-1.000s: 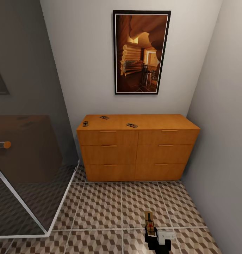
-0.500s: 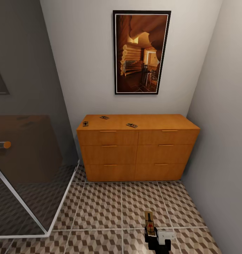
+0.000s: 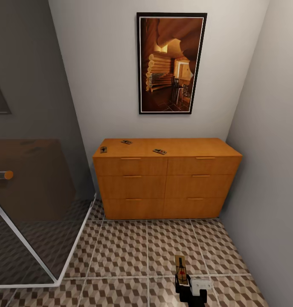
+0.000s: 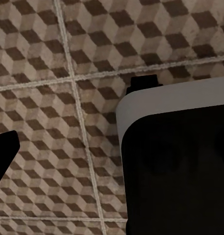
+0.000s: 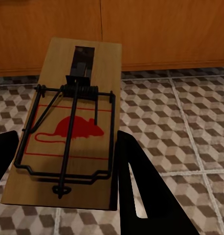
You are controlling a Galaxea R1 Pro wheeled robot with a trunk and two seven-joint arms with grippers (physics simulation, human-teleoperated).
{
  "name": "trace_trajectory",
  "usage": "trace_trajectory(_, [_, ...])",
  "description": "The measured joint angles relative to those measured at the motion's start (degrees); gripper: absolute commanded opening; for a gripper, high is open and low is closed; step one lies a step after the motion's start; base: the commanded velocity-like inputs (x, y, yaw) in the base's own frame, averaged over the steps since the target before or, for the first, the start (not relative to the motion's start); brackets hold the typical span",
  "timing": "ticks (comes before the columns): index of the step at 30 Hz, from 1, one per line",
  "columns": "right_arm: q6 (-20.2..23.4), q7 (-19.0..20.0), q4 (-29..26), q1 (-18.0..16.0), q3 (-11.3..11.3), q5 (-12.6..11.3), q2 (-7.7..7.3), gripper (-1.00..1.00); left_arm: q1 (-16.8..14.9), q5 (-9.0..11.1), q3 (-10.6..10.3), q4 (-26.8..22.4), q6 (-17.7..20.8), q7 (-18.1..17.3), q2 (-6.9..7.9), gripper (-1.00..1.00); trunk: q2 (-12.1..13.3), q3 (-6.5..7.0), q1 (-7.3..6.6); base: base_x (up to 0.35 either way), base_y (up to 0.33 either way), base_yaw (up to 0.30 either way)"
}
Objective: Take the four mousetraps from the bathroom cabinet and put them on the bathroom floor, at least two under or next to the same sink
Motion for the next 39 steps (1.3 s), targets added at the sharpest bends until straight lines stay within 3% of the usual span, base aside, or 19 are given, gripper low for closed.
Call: trace_trajectory(39, [0.0, 0.0, 0.0, 0.0, 0.0, -0.01, 0.0, -1.0, 0.0, 0.02, 0.0, 0.0, 0.0, 0.0, 0.0, 1.0, 0.0, 0.0, 0.0, 0.0, 0.0, 0.0])
